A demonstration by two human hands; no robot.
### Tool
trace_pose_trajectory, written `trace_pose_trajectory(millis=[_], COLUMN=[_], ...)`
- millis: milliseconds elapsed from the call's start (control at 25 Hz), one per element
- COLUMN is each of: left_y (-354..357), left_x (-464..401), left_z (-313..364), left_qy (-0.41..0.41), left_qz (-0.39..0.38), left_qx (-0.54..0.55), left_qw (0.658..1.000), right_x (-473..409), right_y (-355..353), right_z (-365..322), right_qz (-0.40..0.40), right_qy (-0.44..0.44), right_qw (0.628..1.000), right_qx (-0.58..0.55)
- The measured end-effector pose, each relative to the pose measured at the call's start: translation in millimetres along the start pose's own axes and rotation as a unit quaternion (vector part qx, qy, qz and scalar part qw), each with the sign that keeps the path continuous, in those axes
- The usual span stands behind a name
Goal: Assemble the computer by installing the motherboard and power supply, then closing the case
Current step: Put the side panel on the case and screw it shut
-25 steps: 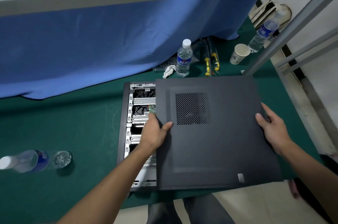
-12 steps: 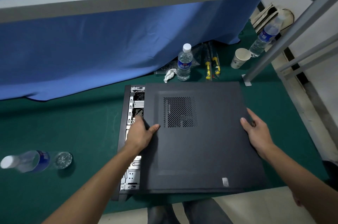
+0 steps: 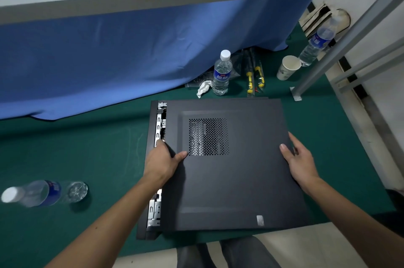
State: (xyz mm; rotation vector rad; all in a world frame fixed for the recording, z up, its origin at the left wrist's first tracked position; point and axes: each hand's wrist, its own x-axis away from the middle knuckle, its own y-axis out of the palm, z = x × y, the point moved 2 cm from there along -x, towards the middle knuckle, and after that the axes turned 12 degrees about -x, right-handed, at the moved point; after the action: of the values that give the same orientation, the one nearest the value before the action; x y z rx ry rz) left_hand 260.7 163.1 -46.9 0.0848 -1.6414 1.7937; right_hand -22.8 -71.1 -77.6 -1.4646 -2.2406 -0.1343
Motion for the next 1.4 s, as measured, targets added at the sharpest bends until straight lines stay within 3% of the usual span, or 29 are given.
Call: trace_pose_trajectory(millis=[280,560,920,1240,1400], left_y=[-8,-20,-30,-34,-37], left_x=[-7,-17,-21,-30,-36], left_z=[2,-6,-5,11,10], left_qy=[-0.024,-0.023,-0.023,-0.001,-0.005], left_qz=[-0.019,-0.050,-0.056,-0.082,-0.111], left_qx=[-0.137,-0.189,-0.328,-0.435,-0.399], left_qw=[0.990,0.980,0.943,0.897,0.910], right_x=[0,7,16,-4,-34], right_y=[7,25,40,22,27], right_z=[1,0,-6,-17,-42], right_qz=[-0.007,0.016,0.034,-0.019,-0.076], right_qy=[0.003,0.000,-0.040,-0.030,-0.002], right_qw=[0.999,0.995,0.979,0.976,0.981], right_qx=[0.050,0.102,0.195,0.216,0.178])
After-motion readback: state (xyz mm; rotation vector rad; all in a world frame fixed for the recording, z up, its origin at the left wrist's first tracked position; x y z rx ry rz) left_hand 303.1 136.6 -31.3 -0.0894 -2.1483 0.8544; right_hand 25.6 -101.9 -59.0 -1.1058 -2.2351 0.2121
